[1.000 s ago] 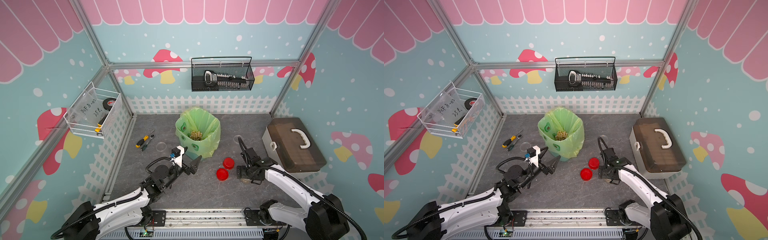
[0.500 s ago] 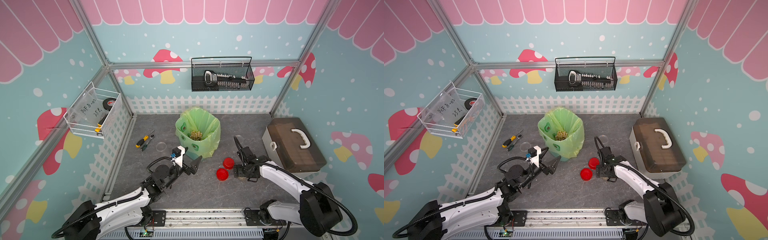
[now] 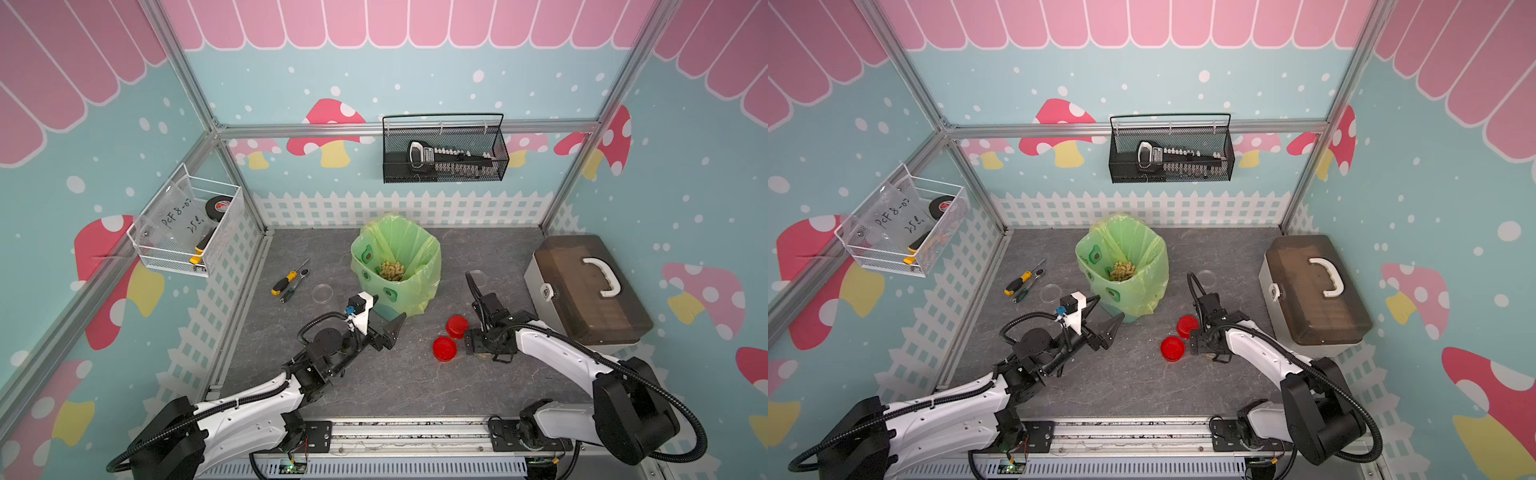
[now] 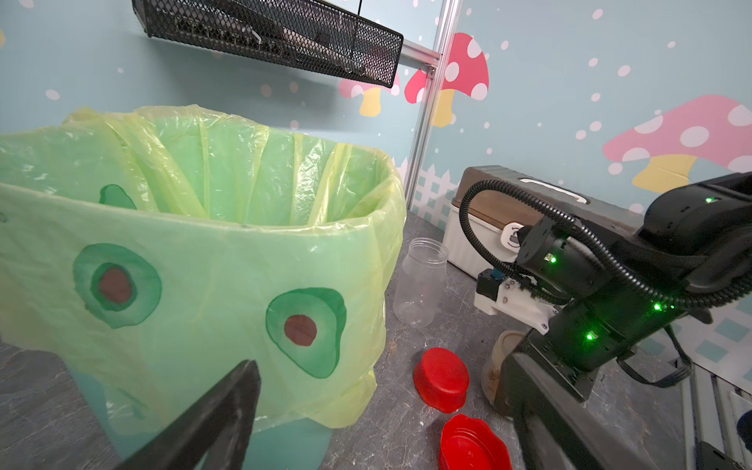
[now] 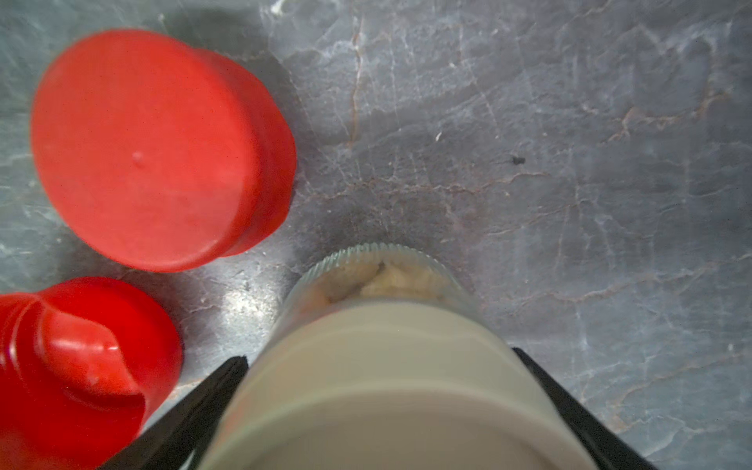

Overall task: Empty moldy peanuts from jars
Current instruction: Pick up the jar from the center of the board.

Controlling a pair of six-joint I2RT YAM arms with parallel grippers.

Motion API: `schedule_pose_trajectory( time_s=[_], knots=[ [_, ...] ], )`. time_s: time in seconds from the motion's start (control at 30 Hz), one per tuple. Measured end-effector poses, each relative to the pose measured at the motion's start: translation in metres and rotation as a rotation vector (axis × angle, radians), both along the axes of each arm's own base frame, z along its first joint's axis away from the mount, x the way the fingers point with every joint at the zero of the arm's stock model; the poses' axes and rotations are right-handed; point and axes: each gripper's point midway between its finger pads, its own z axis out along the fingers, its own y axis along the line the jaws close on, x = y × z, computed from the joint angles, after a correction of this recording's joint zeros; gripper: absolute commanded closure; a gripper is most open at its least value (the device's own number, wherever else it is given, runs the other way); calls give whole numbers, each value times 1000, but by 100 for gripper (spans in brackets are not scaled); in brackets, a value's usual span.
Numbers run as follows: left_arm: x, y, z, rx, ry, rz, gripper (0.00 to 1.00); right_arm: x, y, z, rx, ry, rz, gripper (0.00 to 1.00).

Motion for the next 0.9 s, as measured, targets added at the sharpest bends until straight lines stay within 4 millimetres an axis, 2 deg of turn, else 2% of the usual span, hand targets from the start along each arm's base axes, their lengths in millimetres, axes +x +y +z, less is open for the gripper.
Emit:
schedule_pose_trajectory(
  time_s=[0.13,0.43,0.7,0.9],
  knots=[
    [0,-1,-1,1,1,-4,7,3,0,4,9,-21,2,9],
    [-1,-2,-1,4,3,-13,8,8,1,3,16,-27,11,39],
    [-2,-7,6,5,4,-39,8,0,1,11,15,3,35,42],
    [-12,-1,15,-2,7,-55,8,5,7,51,61,-76,57,43]
  ],
)
